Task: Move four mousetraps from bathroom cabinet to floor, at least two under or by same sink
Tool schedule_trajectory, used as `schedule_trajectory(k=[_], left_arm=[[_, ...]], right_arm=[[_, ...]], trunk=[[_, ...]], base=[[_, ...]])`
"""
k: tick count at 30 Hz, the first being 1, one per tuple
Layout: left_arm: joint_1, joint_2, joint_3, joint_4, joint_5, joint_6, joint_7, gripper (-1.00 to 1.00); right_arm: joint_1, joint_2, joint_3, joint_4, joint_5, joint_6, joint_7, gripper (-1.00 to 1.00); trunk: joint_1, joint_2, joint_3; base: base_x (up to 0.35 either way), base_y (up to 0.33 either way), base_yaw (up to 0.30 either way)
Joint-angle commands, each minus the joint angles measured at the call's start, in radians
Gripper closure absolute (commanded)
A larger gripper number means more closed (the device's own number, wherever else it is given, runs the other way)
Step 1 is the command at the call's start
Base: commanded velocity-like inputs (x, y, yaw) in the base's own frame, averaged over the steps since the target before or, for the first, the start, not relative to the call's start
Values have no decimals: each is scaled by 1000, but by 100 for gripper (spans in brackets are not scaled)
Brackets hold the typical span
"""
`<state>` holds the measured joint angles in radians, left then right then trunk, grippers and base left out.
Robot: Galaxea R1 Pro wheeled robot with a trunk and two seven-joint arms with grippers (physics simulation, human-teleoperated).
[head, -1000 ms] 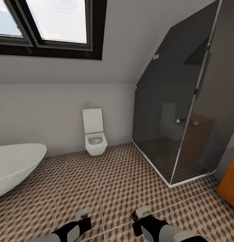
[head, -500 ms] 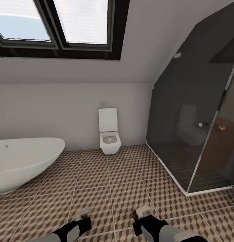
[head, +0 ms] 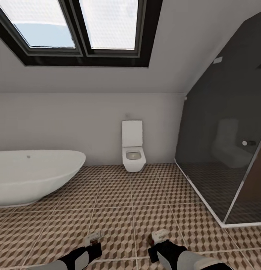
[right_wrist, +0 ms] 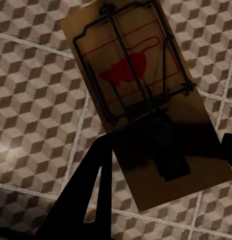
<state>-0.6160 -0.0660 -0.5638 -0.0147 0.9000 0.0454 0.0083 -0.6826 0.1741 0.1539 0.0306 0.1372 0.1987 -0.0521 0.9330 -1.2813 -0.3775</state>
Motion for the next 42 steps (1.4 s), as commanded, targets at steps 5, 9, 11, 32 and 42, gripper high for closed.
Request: schedule_trajectory(k=[5, 9, 11, 32, 42], left_arm=[[-1, 0, -8, -1, 10, 4, 1, 100], [-1, 0, -8, -1, 10, 4, 1, 100], [-1, 1, -8, -1, 10, 4, 2, 100], [-1, 2, -8, -1, 10, 10, 4, 100], [-1, 1, -8, -1, 10, 10, 5, 100]], right_arm=[[-1, 0, 3, 2, 10, 4, -6, 100], [-1, 0, 3, 2, 10, 3, -7, 100], [-1, 0, 3, 2, 10, 4, -8, 100], [-1, 0, 3, 2, 10, 2, -8, 100], [-1, 0, 3, 2, 11, 2, -8, 100]], trunk=[[0, -1, -1], [0, -1, -1], [0, -1, -1], [0, -1, -1], [0, -1, -1]], base=[[0, 0, 234], [0, 0, 287], [0, 0, 296], [0, 0, 300], [0, 0, 300]])
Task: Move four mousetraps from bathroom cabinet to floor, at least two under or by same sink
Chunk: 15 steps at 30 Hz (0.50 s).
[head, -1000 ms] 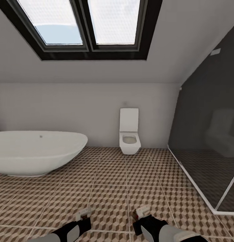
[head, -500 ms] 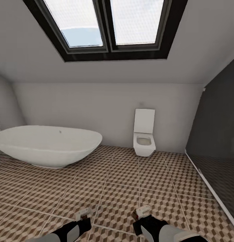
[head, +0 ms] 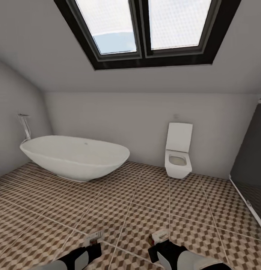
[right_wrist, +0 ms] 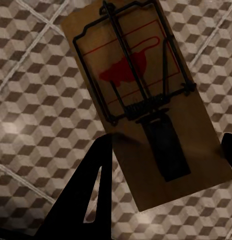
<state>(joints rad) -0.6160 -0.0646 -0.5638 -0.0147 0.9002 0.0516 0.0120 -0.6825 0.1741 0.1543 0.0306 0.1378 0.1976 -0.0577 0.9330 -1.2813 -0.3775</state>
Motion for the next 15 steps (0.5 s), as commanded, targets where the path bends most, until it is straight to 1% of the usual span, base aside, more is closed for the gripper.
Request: schedule_trajectory(k=[1, 15], left_arm=[[-1, 0, -8, -1, 9, 4, 1, 100], [-1, -1, -8, -1, 11, 4, 0, 100]], right_arm=[[-1, 0, 3, 2, 11, 3, -2, 100], [-1, 0, 2, 2, 11, 2, -1, 100]], trunk=[[0, -1, -1], [0, -1, -1]], base=[[0, 0, 300], [0, 0, 300]])
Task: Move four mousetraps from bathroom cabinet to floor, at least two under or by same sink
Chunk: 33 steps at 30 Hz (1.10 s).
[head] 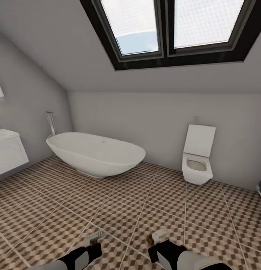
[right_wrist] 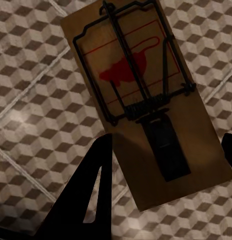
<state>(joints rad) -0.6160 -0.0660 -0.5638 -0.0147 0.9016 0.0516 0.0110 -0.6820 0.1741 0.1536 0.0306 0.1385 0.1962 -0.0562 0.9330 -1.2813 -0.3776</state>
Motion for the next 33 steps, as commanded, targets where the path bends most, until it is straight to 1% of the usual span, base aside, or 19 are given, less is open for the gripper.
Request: schedule_trajectory(k=[1, 14, 26, 29, 33], left_arm=[[-1, 0, -8, -1, 10, 4, 1, 100], [-1, 0, -8, -1, 10, 4, 3, 100], [-1, 0, -7, -1, 10, 6, 1, 100], [-1, 0, -7, -1, 15, 7, 1, 100], [-1, 0, -4, -1, 22, 8, 1, 100]], right_arm=[[-1, 0, 3, 2, 10, 3, -2, 100], [-1, 0, 3, 2, 10, -18, -2, 100], [-2, 0, 3, 2, 10, -19, -1, 100], [-2, 0, 3, 2, 9, -18, 1, 100], [-2, 0, 3, 2, 9, -18, 8, 100]], trunk=[[0, -1, -1], [0, -1, -1], [0, -1, -1], [0, -1, -1], [0, -1, -1]], base=[[0, 0, 300], [0, 0, 300], [0, 0, 300], [2, 0, 293], [133, 0, 129]])
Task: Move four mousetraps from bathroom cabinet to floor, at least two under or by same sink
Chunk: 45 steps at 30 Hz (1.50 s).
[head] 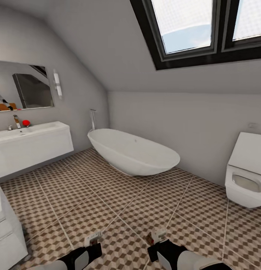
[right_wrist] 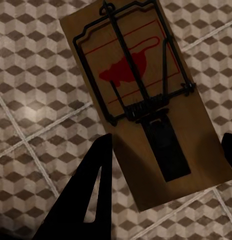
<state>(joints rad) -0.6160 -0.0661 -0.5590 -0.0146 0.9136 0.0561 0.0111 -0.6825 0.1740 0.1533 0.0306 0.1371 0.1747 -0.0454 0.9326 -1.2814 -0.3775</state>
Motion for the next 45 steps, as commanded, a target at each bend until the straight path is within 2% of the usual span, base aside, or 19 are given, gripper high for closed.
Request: schedule_trajectory(k=[1, 37, 45], left_arm=[[-1, 0, -8, -1, 10, 4, 2, 100], [-1, 5, -5, -1, 13, 5, 4, 100], [-1, 5, -5, -1, 13, 5, 4, 100]], right_arm=[[-1, 0, 3, 2, 10, 3, -1, 100], [-1, 0, 3, 2, 10, 4, 3, 100], [-2, 0, 3, 2, 10, 2, 1, 100]], trunk=[[0, -1, -1], [0, -1, -1], [0, -1, -1]], base=[[262, 0, 41], [321, 0, 4], [325, 0, 195]])
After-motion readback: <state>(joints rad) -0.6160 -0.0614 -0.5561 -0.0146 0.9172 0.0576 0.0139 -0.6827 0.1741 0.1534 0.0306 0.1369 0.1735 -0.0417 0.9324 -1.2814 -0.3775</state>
